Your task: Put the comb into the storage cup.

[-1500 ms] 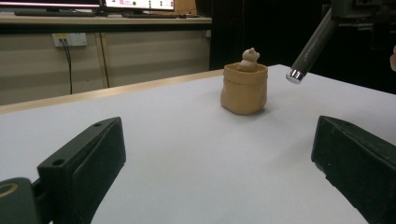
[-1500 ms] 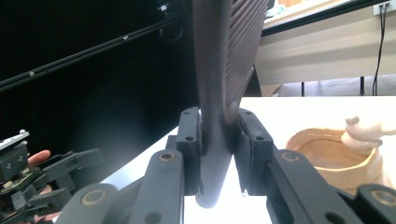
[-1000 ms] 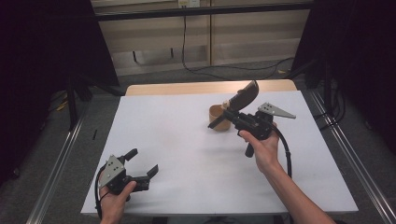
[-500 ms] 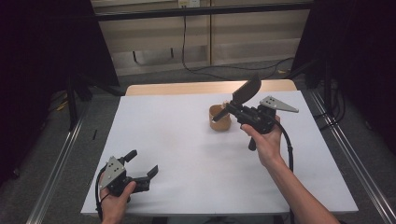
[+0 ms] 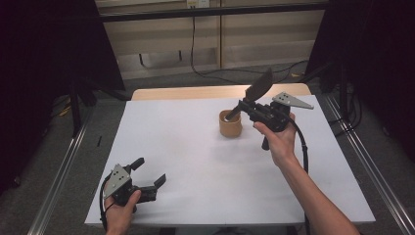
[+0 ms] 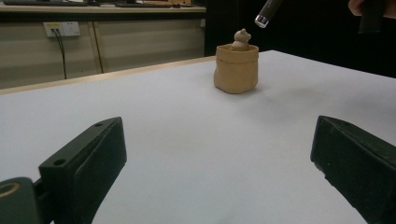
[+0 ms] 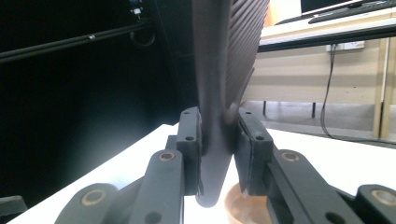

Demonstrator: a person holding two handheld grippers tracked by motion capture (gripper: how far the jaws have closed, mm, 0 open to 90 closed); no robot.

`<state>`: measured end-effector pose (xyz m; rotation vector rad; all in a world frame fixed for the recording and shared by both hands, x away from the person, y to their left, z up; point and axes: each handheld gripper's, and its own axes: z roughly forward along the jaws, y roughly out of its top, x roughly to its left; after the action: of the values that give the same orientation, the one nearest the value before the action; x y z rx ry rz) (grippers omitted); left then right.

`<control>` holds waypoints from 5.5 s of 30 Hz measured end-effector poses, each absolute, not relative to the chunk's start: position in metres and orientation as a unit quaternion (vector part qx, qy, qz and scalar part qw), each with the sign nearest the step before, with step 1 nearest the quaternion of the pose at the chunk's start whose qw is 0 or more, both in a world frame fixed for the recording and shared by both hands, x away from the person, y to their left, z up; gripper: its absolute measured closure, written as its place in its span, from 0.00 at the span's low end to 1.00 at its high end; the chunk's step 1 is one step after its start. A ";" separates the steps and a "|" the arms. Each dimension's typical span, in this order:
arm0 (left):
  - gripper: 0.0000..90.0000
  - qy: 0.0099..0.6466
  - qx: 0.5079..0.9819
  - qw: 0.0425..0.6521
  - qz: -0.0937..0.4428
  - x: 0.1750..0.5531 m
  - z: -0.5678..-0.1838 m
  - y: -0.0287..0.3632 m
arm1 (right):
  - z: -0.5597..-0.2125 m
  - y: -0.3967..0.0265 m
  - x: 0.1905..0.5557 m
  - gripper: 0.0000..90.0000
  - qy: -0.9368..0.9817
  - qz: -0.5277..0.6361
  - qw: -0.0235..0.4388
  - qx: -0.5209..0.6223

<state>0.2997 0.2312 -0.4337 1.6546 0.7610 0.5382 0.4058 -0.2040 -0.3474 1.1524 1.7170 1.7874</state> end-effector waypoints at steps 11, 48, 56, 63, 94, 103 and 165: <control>0.04 0.318 0.707 0.583 0.243 0.298 -0.433 0.230 | -0.342 -0.203 0.423 0.81 0.627 0.619 0.214 0.422; 0.04 0.328 0.710 0.573 0.246 0.298 -0.433 0.232 | -0.387 -0.199 0.444 0.81 0.658 0.570 0.225 0.438; 0.04 0.326 0.712 0.570 0.249 0.298 -0.432 0.232 | -0.390 -0.195 0.444 0.81 0.664 0.566 0.227 0.433; 0.04 0.329 0.711 0.570 0.249 0.298 -0.432 0.233 | -0.396 -0.193 0.444 0.81 0.663 0.566 0.226 0.435; 0.04 0.325 0.709 0.572 0.254 0.298 -0.431 0.235 | -0.423 -0.187 0.444 0.81 0.661 0.562 0.228 0.442; 0.04 0.324 0.706 0.575 0.257 0.298 -0.430 0.236 | -0.428 -0.187 0.445 0.81 0.660 0.560 0.231 0.444; 0.04 0.344 0.696 0.577 0.255 0.302 -0.434 0.237 | -0.421 -0.229 0.407 0.02 0.657 0.537 0.256 0.463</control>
<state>0.3020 0.2373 -0.4338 1.6282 0.8050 0.5964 0.4071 -0.2287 -0.4209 1.2576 1.7837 1.4574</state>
